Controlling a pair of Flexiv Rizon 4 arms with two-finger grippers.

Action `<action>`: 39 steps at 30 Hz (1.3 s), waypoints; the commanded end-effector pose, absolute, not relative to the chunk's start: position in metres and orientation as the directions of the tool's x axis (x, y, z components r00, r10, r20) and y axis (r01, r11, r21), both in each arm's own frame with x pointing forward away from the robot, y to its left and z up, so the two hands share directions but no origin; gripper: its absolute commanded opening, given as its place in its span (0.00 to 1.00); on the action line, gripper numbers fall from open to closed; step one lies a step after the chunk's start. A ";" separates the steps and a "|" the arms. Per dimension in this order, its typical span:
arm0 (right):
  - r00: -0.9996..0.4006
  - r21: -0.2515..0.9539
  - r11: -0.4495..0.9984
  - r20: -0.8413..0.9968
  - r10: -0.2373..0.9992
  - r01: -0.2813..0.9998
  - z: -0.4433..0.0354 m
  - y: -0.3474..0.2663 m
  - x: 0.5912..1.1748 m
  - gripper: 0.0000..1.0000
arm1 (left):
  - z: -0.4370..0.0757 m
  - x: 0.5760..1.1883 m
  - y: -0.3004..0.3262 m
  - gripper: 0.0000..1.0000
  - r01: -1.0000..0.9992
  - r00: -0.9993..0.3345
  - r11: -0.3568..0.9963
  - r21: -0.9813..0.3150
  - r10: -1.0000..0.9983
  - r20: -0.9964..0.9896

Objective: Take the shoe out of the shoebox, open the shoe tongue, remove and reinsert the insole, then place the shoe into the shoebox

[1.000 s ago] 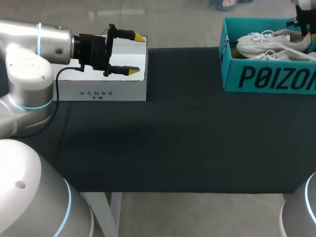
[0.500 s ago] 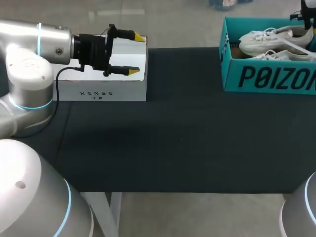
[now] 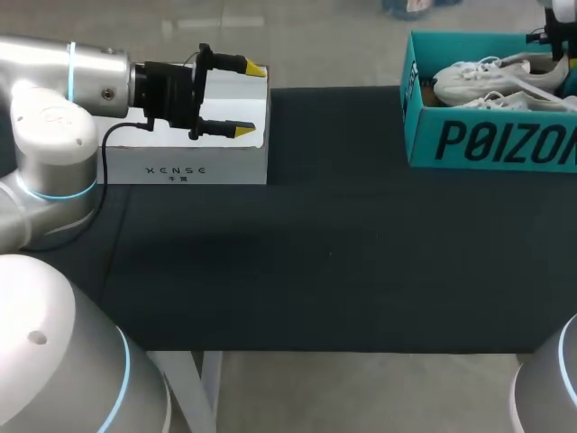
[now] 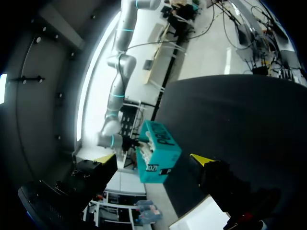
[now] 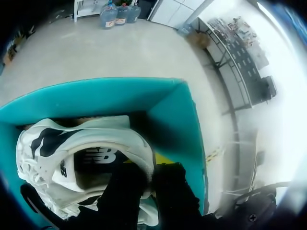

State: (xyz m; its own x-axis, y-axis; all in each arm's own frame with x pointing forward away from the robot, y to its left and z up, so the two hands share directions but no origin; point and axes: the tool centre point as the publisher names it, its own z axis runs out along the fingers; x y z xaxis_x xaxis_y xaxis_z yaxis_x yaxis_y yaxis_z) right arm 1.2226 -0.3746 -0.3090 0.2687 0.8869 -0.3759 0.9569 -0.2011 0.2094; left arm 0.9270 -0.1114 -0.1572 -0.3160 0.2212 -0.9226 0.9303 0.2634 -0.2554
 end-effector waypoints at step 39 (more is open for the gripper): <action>0.112 -0.214 -0.175 -0.276 0.955 0.961 -0.272 -0.346 1.176 1.00 | -0.156 0.926 -0.111 1.00 0.930 -0.317 0.265 -0.255 0.225 -0.921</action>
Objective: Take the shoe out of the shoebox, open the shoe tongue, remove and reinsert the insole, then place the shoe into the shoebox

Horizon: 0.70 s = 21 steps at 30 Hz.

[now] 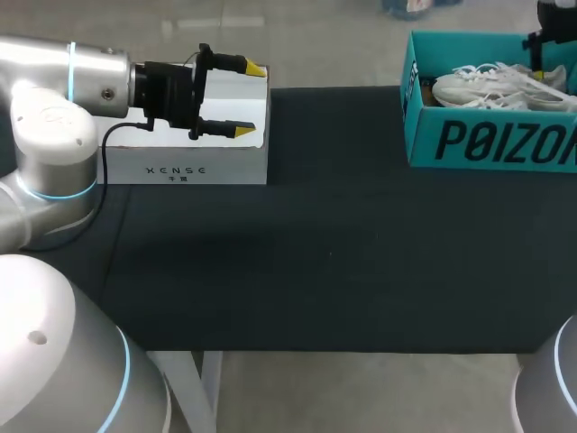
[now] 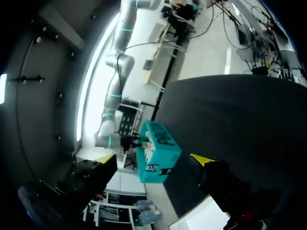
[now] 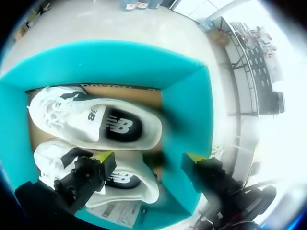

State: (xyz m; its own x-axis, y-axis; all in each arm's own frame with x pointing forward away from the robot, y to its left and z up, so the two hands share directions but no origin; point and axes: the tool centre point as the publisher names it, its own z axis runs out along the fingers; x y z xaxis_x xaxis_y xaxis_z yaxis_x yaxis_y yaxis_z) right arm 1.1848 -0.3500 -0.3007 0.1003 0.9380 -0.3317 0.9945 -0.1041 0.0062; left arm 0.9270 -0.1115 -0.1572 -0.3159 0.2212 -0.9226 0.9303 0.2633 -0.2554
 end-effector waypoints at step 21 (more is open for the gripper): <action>0.037 -0.117 -0.062 -0.208 0.978 0.991 -0.224 -0.308 1.110 1.00 | -0.156 0.926 -0.111 1.00 0.930 -0.317 0.265 -0.255 0.225 -0.921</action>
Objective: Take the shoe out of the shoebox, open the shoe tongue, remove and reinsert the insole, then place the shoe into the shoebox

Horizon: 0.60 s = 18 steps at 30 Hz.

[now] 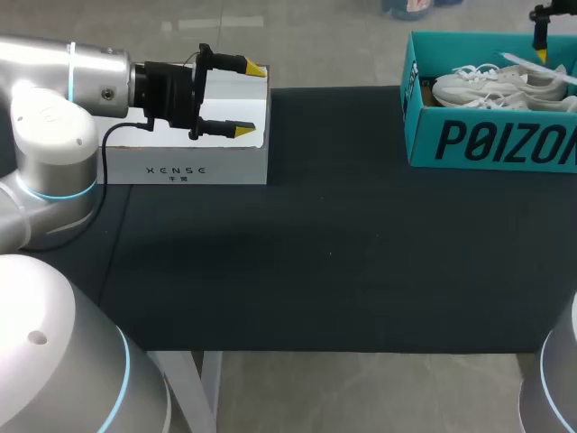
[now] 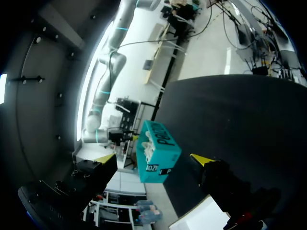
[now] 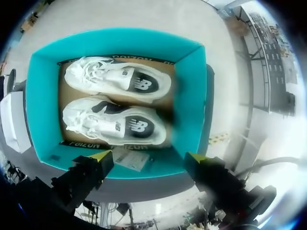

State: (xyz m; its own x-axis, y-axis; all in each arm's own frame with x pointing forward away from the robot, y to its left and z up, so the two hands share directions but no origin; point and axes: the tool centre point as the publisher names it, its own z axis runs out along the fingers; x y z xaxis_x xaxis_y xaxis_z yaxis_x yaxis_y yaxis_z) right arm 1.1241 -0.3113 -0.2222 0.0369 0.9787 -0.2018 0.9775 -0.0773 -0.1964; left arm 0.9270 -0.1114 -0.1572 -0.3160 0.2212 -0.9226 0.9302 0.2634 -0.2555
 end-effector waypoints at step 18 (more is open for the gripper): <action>0.070 -0.079 -0.071 -0.018 0.997 0.994 -0.228 -0.306 1.075 1.00 | -0.128 0.929 -0.111 1.00 0.397 -0.699 0.671 -0.626 -0.222 -0.680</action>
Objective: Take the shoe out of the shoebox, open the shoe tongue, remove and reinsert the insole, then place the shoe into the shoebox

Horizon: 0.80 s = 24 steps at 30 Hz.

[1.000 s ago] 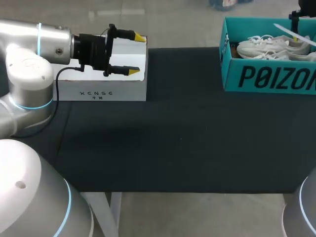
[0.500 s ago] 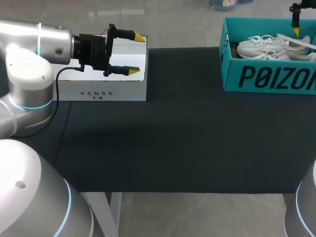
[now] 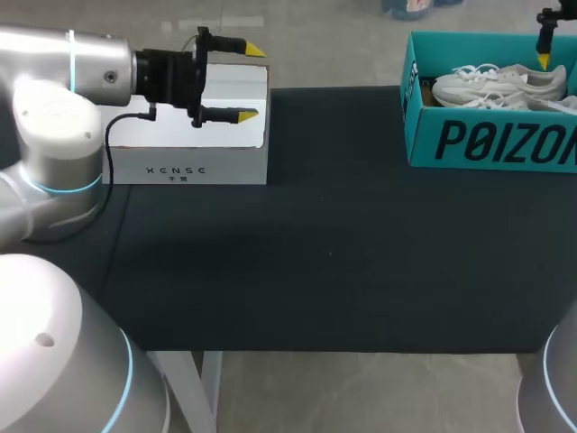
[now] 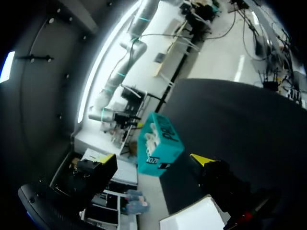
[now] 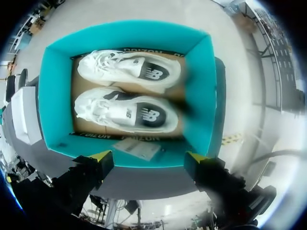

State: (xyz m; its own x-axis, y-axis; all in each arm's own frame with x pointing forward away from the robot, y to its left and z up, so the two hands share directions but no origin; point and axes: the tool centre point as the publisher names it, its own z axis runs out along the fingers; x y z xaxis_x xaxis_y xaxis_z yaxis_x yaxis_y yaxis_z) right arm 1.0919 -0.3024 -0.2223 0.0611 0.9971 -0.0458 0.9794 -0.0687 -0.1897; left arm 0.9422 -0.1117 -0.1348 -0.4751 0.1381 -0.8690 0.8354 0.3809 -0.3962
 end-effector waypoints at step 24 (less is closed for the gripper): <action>0.058 -0.224 -0.068 -0.051 0.997 0.972 -0.267 -0.295 1.062 1.00 | -0.098 0.971 -0.117 1.00 -0.285 -0.703 0.573 -0.768 -0.670 -0.239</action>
State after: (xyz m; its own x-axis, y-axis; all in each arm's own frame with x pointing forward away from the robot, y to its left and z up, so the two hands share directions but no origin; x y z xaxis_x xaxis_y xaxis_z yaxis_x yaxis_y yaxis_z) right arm 1.0538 -0.2934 -0.2620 0.0575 0.9966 -0.0583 0.9774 -0.0681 -0.2002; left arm 0.9530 -0.1059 -0.1012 -0.7528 -0.3733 -0.5422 0.2846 0.5581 -0.7794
